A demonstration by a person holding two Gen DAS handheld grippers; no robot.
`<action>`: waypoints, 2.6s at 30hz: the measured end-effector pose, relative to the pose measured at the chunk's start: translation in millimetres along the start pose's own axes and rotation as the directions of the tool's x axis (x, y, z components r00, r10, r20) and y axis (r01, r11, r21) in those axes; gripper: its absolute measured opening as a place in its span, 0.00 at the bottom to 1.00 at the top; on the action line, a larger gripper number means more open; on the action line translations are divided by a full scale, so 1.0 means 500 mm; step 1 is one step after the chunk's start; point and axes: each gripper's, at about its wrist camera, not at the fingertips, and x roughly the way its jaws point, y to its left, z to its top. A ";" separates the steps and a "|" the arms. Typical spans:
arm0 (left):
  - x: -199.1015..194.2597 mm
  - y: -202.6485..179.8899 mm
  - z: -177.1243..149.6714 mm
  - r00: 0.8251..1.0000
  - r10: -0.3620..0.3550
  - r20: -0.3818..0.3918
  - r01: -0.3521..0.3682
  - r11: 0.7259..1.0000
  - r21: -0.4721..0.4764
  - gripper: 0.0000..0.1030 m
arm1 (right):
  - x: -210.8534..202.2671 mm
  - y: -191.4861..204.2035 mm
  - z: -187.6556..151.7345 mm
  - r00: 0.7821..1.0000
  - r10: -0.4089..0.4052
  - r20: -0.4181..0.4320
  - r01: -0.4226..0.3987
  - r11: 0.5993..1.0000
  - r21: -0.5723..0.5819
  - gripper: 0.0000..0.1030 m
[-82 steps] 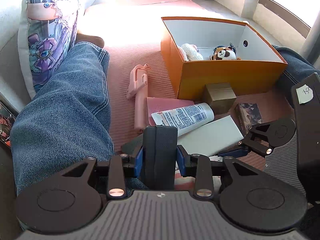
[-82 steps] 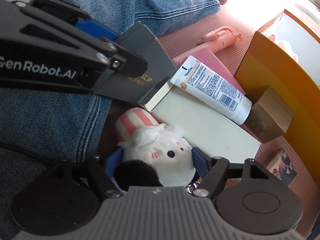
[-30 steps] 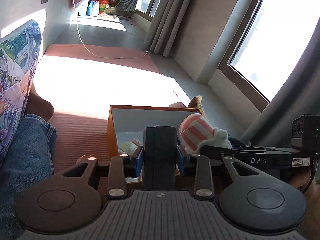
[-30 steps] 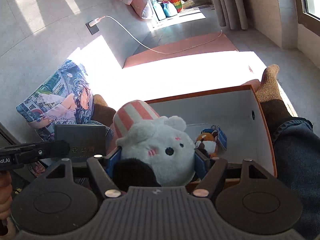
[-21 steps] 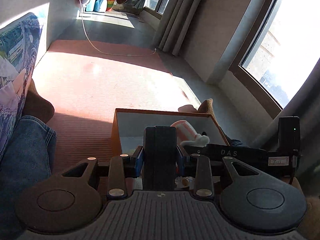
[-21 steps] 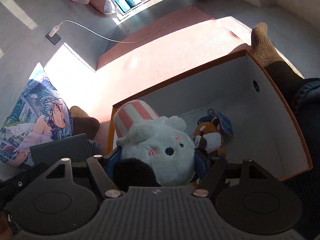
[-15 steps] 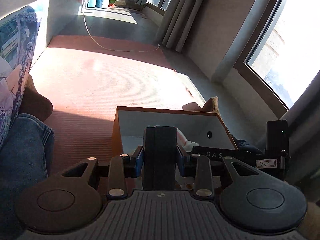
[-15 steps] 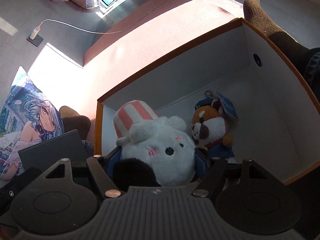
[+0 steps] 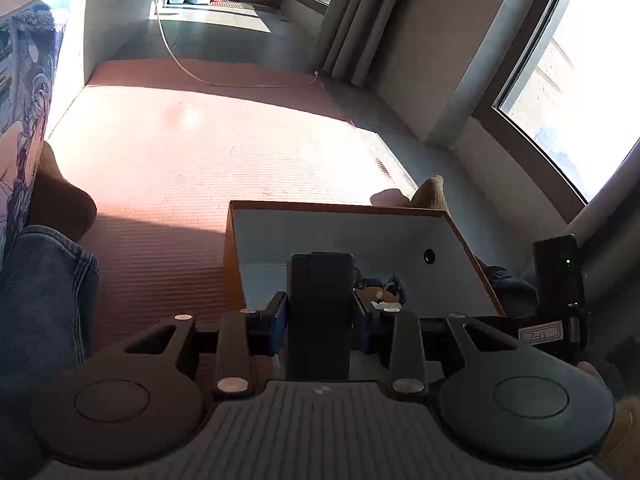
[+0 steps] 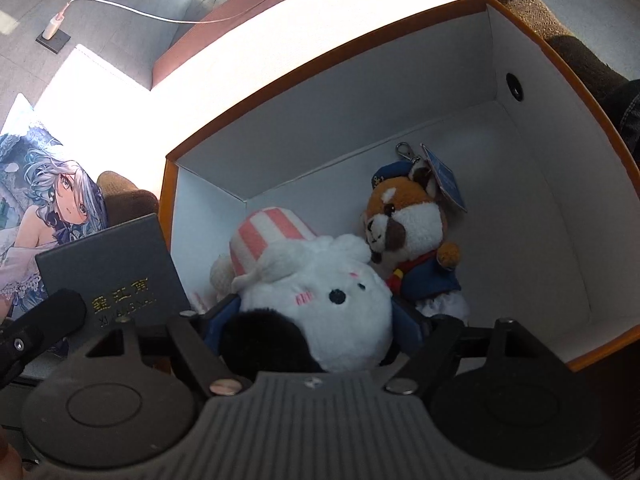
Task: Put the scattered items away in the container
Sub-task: 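Lower the cat plush into the shoebox and open the right gripper, then carry the black case into the shoebox and open the left gripper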
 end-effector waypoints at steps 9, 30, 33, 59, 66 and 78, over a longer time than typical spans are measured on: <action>0.011 -0.010 0.000 1.000 0.004 -0.020 -0.004 1.000 0.015 0.38 | -0.046 -0.019 0.018 0.997 0.077 -0.015 -0.077 0.997 0.001 0.78; 0.013 -0.029 0.000 1.000 0.006 -0.027 -0.005 0.999 0.042 0.38 | -0.081 0.017 -0.040 0.998 -0.051 0.045 0.061 0.969 -0.239 0.56; 0.016 -0.046 -0.004 0.999 -0.031 -0.024 0.031 0.999 0.030 0.38 | -0.136 0.021 -0.050 0.972 -0.104 0.209 0.166 0.937 -0.308 0.56; 0.274 -0.184 -0.036 0.907 -0.318 -0.276 0.316 0.947 -0.055 0.38 | -0.208 -0.112 -0.076 0.726 -0.371 0.579 0.611 0.734 -0.296 0.55; 0.342 -0.173 -0.060 0.866 -0.365 -0.342 0.326 0.930 -0.169 0.38 | -0.202 -0.115 -0.076 0.732 -0.371 0.571 0.606 0.737 -0.298 0.55; 0.328 -0.150 -0.069 0.910 -0.241 -0.338 0.203 0.968 -0.146 0.57 | -0.199 -0.103 -0.092 0.729 -0.369 0.577 0.616 0.721 -0.317 0.56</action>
